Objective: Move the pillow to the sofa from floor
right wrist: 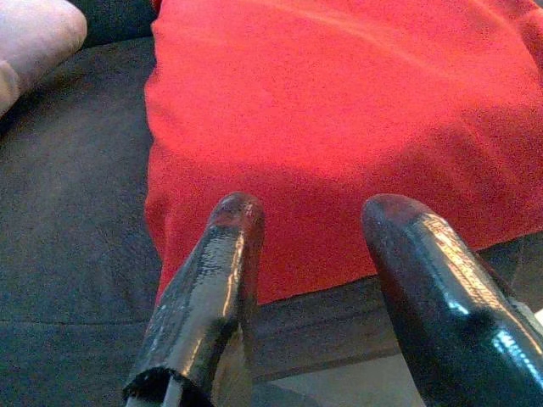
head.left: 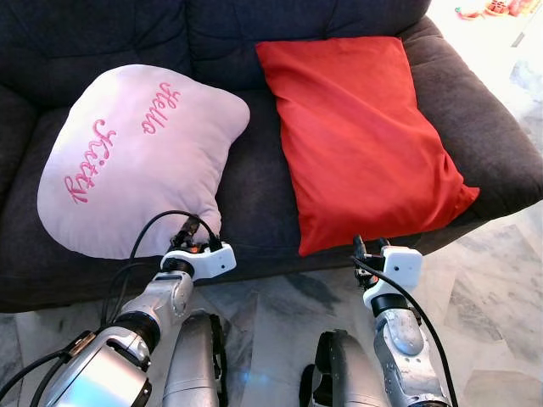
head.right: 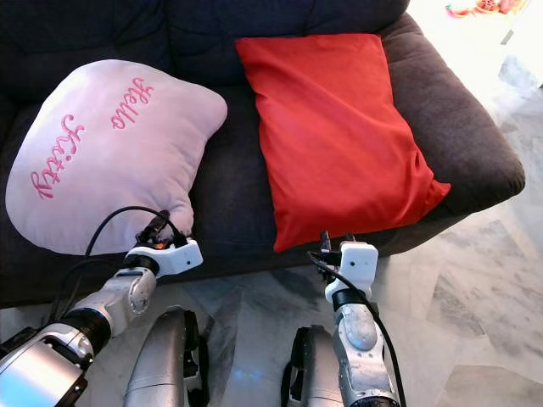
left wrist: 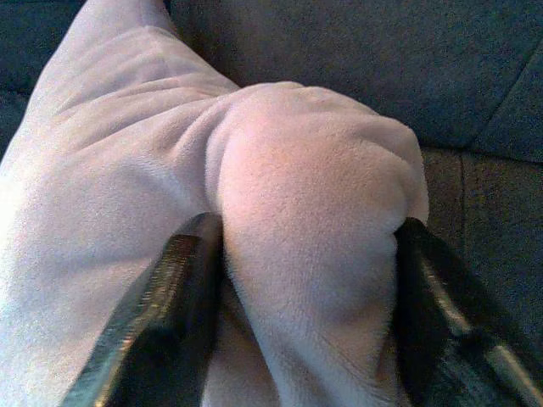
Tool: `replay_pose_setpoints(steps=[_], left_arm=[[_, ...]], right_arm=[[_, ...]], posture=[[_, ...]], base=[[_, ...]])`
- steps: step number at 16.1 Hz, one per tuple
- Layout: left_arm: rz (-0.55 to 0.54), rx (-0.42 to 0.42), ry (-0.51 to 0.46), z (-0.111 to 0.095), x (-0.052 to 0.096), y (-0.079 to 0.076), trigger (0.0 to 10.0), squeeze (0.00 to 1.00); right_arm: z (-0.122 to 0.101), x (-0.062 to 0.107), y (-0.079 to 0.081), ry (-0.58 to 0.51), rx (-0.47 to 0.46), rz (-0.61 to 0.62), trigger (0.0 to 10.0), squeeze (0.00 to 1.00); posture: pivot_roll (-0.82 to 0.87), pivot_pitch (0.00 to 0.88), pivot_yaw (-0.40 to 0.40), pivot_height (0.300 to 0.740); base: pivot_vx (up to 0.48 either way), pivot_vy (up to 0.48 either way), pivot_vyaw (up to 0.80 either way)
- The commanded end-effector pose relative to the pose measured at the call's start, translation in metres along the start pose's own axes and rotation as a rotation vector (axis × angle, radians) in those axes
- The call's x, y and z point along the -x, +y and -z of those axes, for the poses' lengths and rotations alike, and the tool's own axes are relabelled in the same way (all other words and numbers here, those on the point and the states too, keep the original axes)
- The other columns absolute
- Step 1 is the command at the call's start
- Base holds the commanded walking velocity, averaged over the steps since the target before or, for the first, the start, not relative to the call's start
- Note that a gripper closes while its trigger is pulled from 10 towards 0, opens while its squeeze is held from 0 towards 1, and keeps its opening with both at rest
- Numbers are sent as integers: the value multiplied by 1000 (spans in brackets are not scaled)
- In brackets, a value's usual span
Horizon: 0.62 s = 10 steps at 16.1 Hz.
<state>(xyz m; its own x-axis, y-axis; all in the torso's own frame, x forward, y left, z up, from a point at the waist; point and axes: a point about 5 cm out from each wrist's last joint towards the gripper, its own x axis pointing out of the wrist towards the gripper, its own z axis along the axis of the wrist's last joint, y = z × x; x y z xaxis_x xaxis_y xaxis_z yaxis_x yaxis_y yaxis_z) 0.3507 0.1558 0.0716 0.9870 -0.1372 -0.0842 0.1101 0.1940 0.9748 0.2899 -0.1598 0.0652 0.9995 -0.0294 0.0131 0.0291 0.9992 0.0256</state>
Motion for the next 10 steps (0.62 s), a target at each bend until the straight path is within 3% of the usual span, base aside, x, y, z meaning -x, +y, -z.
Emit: replay_pose_setpoints(steps=[1, 7, 8, 9, 10], left_arm=[[11, 14, 72, 17, 6, -3, 0, 0], [6, 33, 87, 20, 7, -4, 0, 0], [-137, 589, 139, 22, 5, 15, 0, 0], [-173, 765, 129, 24, 4, 22, 0, 0], [-184, 851, 88, 21, 4, 27, 431, 0]], right_arm=[[7, 2, -2, 31, 1, 12, 10000, 0], [5, 0, -2, 28, 0, 11, 10000, 0], [3, -5, 2, 22, -7, 2, 10000, 0], [2, -7, 3, 17, -14, -3, 10000, 0], [1, -8, 5, 16, -14, -6, 10000, 0]], posture=[[84, 249, -16, 610], [85, 234, -16, 610], [96, 220, -11, 610], [100, 217, -11, 610], [104, 215, -11, 610]], base=[[0, 0, 0], [0, 0, 0], [0, 0, 0], [0, 0, 0], [0, 0, 0]])
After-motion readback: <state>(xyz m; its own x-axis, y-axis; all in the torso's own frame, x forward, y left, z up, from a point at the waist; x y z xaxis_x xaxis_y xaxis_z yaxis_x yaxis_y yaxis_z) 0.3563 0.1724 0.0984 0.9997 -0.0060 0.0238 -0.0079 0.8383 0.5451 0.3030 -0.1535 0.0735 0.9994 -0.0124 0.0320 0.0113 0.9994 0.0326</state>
